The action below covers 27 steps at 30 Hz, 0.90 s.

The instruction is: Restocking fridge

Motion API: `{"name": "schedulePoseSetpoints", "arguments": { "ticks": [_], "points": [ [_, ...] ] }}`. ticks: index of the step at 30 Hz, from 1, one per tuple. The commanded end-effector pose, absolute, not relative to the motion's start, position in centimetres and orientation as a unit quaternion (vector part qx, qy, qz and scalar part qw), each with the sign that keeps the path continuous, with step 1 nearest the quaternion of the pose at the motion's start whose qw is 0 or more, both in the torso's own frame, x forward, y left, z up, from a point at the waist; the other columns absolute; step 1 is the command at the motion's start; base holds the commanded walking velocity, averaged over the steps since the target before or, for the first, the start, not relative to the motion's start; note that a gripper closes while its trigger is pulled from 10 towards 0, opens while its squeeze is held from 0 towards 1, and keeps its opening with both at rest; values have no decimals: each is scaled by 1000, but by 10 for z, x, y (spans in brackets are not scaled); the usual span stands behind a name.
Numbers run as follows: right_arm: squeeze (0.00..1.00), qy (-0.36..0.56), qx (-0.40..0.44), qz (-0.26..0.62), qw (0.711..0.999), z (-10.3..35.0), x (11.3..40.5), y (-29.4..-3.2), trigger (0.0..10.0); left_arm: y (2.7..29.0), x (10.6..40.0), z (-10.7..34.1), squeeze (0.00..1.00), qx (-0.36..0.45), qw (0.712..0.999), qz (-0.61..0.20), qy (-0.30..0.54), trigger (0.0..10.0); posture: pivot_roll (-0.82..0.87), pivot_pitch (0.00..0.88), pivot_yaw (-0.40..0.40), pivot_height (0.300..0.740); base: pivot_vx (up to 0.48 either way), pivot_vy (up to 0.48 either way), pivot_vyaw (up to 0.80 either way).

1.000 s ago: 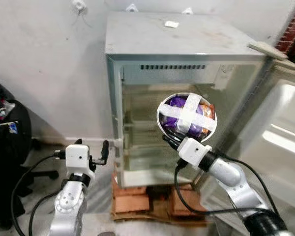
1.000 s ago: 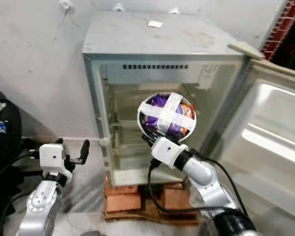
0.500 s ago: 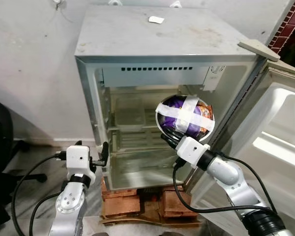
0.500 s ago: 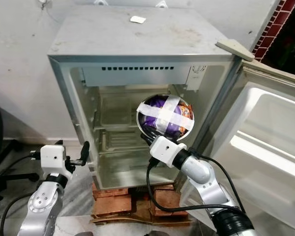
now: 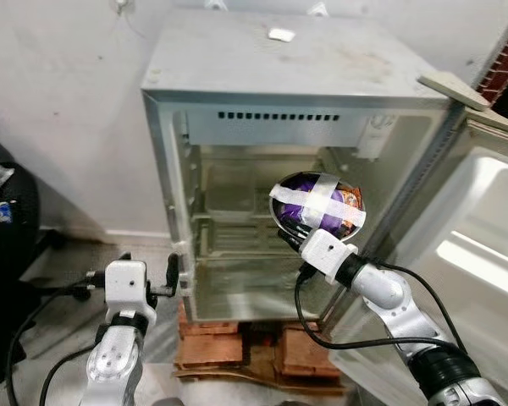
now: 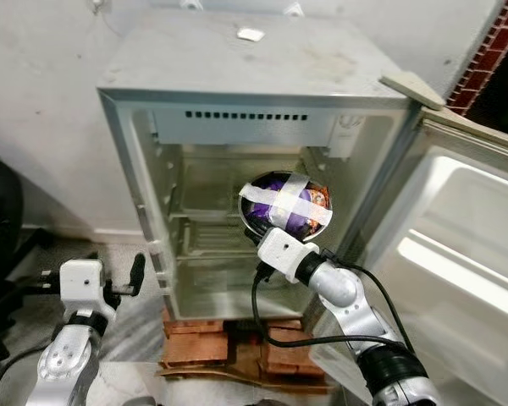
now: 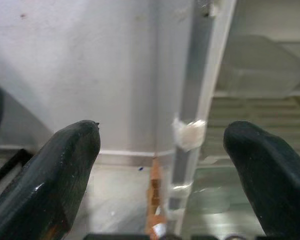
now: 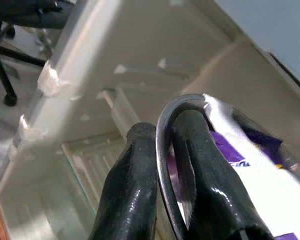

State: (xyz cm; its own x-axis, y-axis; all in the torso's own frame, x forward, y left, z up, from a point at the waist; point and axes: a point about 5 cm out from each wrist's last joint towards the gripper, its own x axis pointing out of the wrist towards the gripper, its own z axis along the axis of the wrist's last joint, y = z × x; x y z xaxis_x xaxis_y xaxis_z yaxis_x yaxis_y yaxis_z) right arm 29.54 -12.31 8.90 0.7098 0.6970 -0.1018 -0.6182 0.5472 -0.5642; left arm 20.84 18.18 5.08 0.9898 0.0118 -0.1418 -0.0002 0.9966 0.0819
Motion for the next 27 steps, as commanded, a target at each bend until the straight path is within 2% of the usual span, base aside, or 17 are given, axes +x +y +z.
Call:
{"name": "schedulePoseSetpoints", "arguments": {
  "ticks": [1,17,19,22,27],
  "points": [
    [0,-83,-302,379,871,97,303,-122,10000,181,207,56,0,46,997,-1,66,10000,120,54,-92,740,0,0,0],
    [0,-42,-306,360,880,95,334,-124,10000,184,175,70,0,54,995,9,82,10000,179,175,-105,740,0,0,0],
    [0,-38,-313,357,879,99,341,-121,10000,181,169,75,0,53,995,7,86,10000,185,218,-107,740,0,0,0],
    [0,-36,-313,356,880,100,343,-119,10000,180,168,76,0,54,995,7,87,10000,187,223,-109,740,0,0,0],
    [0,-19,-311,357,881,104,353,-107,10000,185,150,85,0,60,993,15,99,10000,245,279,-105,740,0,0,0]
  ]
}}
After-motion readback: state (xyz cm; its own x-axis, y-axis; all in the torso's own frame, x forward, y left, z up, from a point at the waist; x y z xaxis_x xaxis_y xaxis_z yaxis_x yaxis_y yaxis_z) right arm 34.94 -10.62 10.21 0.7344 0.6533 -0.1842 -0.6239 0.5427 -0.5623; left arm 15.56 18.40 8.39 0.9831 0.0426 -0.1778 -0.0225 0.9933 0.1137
